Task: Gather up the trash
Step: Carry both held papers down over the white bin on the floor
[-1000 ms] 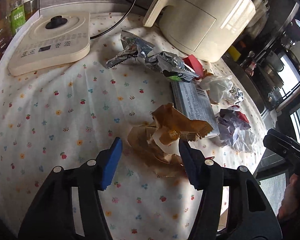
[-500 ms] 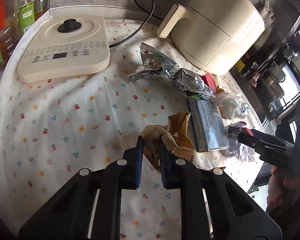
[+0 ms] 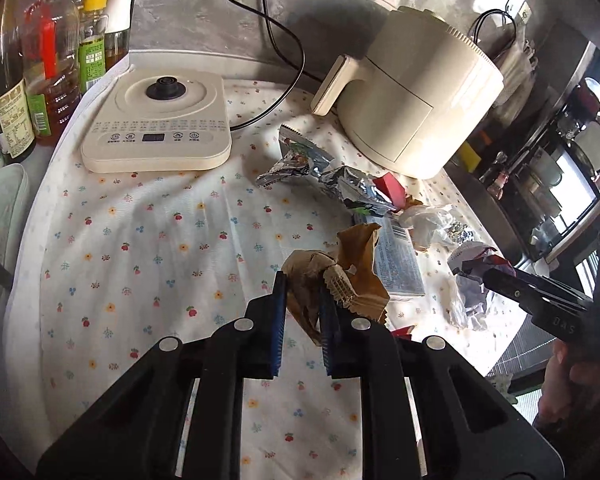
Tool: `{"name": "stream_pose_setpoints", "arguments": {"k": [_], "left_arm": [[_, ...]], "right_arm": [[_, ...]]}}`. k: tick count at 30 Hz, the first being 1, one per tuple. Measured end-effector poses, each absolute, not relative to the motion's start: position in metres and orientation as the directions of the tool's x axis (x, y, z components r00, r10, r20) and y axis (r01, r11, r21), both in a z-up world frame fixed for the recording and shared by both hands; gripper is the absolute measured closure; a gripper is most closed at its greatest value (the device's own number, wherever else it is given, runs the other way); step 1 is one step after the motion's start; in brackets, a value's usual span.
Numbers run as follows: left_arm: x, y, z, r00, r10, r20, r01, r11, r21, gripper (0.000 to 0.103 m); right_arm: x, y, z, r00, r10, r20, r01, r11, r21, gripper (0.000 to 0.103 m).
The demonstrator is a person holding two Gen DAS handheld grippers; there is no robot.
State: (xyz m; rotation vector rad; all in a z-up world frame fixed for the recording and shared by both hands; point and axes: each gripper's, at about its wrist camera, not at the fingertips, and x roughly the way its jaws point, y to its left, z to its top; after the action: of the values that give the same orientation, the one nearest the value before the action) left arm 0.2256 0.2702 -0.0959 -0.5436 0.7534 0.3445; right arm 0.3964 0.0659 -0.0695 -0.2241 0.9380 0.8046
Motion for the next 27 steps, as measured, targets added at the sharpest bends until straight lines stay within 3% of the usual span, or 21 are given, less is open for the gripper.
{"name": "stream_pose_setpoints", "arguments": {"k": [14,27], "left_arm": [[0.173,0.155,-0.022,0.706,0.239,-0.667,-0.523,0.811,-0.263,0.088],[0.164,0.058,-0.019,0.715,0.216,-0.665,-0.482,0.841,-0.246,0.088]], "right_arm": [[0.344,-0.050,-0.006,0.337,0.680,-0.651,-0.776,0.592,0.218,0.070],[0.318,-0.161,-0.017,0.359,0.662,-0.658,-0.723,0.643,0.252,0.069]]}}
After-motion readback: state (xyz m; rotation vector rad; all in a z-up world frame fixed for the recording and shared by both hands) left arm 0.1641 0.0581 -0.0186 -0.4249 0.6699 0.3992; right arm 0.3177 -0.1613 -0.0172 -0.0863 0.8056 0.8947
